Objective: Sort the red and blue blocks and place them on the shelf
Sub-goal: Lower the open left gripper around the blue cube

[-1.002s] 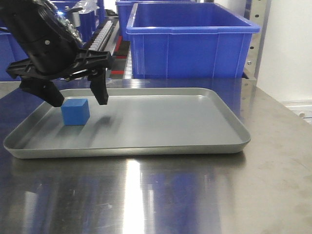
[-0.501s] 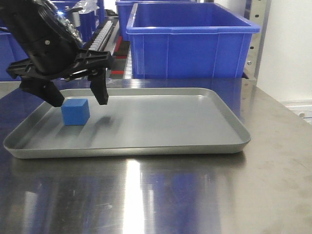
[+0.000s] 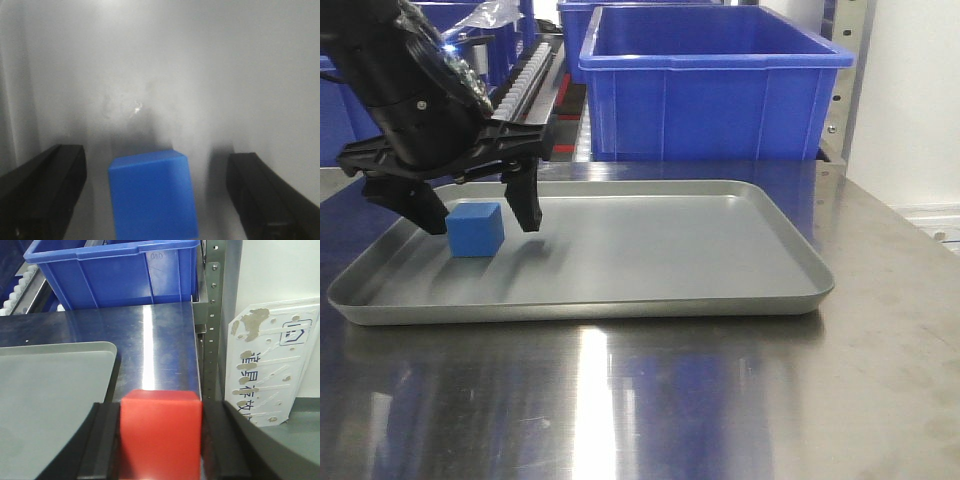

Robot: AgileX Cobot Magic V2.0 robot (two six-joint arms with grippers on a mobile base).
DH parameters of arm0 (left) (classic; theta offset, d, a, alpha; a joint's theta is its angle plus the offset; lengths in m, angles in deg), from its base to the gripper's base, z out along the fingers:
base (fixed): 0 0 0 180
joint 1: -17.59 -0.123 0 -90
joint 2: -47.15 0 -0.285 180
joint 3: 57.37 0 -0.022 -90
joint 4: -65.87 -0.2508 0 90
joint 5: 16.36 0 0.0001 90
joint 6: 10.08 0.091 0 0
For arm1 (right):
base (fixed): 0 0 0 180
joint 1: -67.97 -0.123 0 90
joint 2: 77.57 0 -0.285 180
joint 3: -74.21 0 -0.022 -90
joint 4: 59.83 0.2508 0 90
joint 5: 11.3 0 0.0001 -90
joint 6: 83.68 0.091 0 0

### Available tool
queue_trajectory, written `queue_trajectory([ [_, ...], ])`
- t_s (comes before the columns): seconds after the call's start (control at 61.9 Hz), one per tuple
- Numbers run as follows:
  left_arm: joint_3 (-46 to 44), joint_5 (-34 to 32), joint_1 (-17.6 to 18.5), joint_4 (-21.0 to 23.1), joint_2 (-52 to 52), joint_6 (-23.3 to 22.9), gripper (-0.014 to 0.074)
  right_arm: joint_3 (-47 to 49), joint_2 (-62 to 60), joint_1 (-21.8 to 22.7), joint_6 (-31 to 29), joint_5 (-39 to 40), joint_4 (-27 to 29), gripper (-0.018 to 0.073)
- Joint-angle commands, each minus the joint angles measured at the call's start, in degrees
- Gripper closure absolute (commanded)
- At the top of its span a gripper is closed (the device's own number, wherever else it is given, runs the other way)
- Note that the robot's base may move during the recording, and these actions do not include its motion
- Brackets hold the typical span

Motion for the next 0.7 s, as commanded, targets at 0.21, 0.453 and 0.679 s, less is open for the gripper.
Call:
queue_trajectory([
  [0.21,-1.8,-1.0,0.4,0.0,2.5,-0.7,0.0064,1.6,-0.3,0.2,-0.3,5.2,-0.5,0.0508],
  [0.453,-1.8,0.6,0.4,0.0,2.5,-0.7,0.033,1.6,-0.3,0.2,-0.3,5.2,-0.5,0.0508],
  [0.679,-1.8,1.2,0.4,0.0,2.5,-0.7,0.0472,1.6,-0.3,0.2,-0.3,5.2,-0.5,0.0508],
])
